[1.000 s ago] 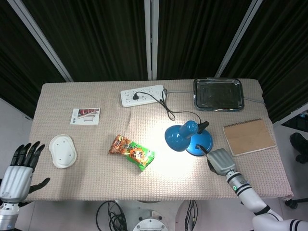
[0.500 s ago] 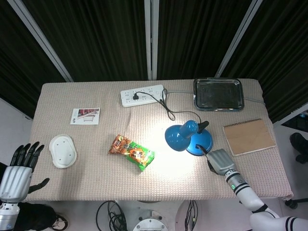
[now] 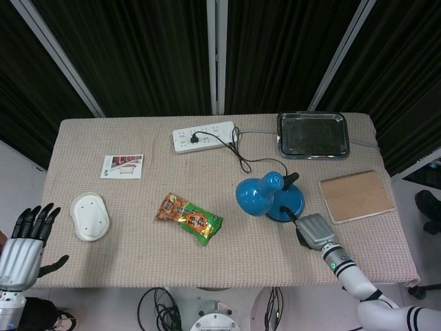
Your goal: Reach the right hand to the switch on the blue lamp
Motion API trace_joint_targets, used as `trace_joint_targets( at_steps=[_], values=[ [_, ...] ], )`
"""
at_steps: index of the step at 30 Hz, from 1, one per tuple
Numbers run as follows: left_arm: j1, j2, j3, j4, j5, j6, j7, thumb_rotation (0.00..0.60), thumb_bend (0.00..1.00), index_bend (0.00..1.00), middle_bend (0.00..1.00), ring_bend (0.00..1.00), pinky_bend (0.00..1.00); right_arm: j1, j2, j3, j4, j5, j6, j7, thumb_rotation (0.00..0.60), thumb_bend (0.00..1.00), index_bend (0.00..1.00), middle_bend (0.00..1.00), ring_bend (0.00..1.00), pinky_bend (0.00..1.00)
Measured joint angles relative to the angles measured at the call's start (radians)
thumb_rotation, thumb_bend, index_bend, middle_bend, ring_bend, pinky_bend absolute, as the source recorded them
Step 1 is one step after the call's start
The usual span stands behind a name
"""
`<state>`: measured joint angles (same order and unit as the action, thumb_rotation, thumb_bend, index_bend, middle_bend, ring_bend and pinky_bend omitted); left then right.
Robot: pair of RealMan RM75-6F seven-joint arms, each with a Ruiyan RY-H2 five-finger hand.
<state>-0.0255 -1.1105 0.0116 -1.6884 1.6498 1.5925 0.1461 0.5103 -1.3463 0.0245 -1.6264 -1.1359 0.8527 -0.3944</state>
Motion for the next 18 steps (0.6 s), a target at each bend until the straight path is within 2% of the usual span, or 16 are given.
trace_joint_targets(
  at_steps=[6, 9, 10, 11, 13, 14, 15, 16, 18],
  values=[
    [0.004, 0.000, 0.000, 0.007, -0.001, 0.006, -0.012, 0.600, 0.00, 0.00, 0.00, 0.00, 0.00, -0.052, 0.046, -0.020, -0.043, -0.112, 0.142, 0.022, 0.600, 0.86, 0.00, 0.90, 0.89, 0.93],
    [0.005, -0.001, 0.000, 0.011, 0.001, 0.009, -0.018, 0.600, 0.00, 0.00, 0.00, 0.00, 0.00, -0.103, 0.091, -0.041, -0.066, -0.199, 0.257, 0.059, 0.600, 0.81, 0.00, 0.89, 0.86, 0.91],
    [0.005, -0.002, 0.000, 0.012, 0.003, 0.010, -0.020, 0.600, 0.00, 0.00, 0.00, 0.00, 0.00, -0.121, 0.104, -0.047, -0.069, -0.226, 0.295, 0.076, 0.600, 0.76, 0.00, 0.86, 0.83, 0.88],
    [0.005, -0.003, 0.000, 0.013, 0.004, 0.010, -0.021, 0.600, 0.00, 0.00, 0.00, 0.00, 0.00, -0.144, 0.118, -0.054, -0.068, -0.262, 0.348, 0.104, 0.600, 0.67, 0.00, 0.77, 0.74, 0.83],
    [0.004, -0.004, 0.001, 0.014, 0.007, 0.010, -0.022, 0.600, 0.00, 0.00, 0.00, 0.00, 0.00, -0.182, 0.132, -0.064, -0.050, -0.314, 0.432, 0.156, 0.600, 0.42, 0.00, 0.48, 0.45, 0.70],
    [0.004, -0.004, 0.002, 0.015, 0.009, 0.010, -0.021, 0.600, 0.00, 0.00, 0.00, 0.00, 0.00, -0.210, 0.139, -0.071, -0.027, -0.345, 0.490, 0.190, 0.600, 0.26, 0.00, 0.26, 0.24, 0.59],
    [0.004, -0.005, 0.002, 0.015, 0.011, 0.010, -0.021, 0.600, 0.00, 0.00, 0.00, 0.00, 0.00, -0.233, 0.144, -0.075, -0.003, -0.363, 0.533, 0.212, 0.600, 0.14, 0.00, 0.10, 0.09, 0.47],
    [0.004, -0.005, 0.003, 0.014, 0.013, 0.011, -0.020, 0.600, 0.00, 0.00, 0.00, 0.00, 0.00, -0.257, 0.148, -0.078, 0.023, -0.378, 0.575, 0.229, 0.600, 0.07, 0.00, 0.03, 0.02, 0.38],
    [0.005, -0.005, 0.004, 0.011, 0.015, 0.013, -0.018, 0.600, 0.00, 0.00, 0.00, 0.00, 0.00, -0.317, 0.156, -0.081, 0.086, -0.397, 0.668, 0.258, 0.600, 0.01, 0.00, 0.00, 0.00, 0.23]
  ],
)
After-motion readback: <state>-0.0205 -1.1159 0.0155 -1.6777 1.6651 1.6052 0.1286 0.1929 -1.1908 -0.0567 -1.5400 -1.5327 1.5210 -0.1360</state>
